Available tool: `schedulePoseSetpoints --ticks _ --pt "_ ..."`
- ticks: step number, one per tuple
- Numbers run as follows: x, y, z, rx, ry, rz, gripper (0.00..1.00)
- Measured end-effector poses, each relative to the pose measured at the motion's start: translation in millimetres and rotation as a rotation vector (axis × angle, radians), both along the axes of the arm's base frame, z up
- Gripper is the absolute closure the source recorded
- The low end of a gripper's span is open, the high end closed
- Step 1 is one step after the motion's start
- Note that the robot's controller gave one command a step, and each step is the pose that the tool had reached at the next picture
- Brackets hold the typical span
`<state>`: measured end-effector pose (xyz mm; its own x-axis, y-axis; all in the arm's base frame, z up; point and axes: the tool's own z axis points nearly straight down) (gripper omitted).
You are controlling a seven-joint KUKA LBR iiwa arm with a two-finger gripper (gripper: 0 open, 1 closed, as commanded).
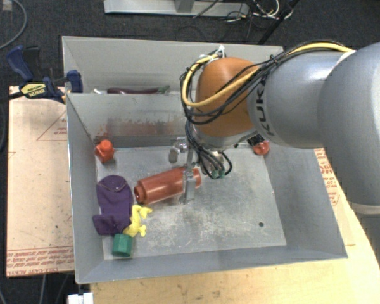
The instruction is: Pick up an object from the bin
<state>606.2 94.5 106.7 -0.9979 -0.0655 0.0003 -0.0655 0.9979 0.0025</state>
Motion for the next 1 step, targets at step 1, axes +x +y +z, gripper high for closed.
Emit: schedulePoseSetpoints --ticks 1 --pt "-2.4 -5.1 -37.0 0.004 -0.004 -0.075 1.0"
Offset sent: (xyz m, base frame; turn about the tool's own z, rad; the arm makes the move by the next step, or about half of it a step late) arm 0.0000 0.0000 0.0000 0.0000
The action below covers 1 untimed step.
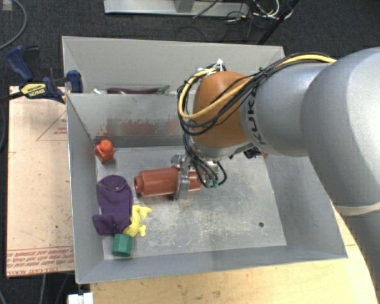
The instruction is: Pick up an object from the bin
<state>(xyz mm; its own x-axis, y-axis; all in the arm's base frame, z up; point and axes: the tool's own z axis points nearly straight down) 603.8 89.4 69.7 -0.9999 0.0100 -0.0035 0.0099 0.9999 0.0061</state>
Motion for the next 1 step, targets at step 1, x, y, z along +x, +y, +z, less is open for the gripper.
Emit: schedulePoseSetpoints --ticks 1 --pt "0.0 -0.1 0.0 0.0 0.0 0.0 1.0"
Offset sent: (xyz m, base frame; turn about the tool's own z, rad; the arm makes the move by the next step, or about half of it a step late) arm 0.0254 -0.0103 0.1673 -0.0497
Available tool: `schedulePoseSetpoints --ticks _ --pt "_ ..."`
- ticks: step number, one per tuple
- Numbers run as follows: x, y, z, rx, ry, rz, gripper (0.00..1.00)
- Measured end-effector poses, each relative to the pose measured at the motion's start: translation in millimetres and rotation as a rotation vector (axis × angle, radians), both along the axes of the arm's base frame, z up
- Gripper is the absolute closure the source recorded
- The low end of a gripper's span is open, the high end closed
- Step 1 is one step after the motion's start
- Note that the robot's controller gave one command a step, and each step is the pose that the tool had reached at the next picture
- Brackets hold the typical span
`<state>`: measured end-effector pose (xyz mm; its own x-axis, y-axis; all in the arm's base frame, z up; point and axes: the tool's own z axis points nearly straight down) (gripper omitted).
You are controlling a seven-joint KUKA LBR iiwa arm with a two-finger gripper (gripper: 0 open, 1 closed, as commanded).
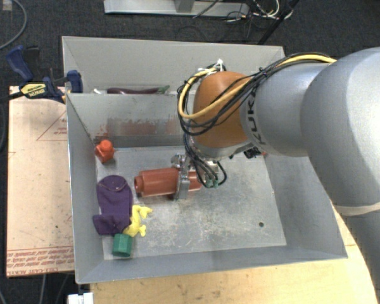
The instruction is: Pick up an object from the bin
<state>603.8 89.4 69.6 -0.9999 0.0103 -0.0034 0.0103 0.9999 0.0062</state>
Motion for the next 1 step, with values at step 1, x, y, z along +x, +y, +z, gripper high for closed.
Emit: schedulePoseSetpoints --ticks 1 --pt "28.0 -9.7 171.7 0.001 -0.012 0.049 1.0"
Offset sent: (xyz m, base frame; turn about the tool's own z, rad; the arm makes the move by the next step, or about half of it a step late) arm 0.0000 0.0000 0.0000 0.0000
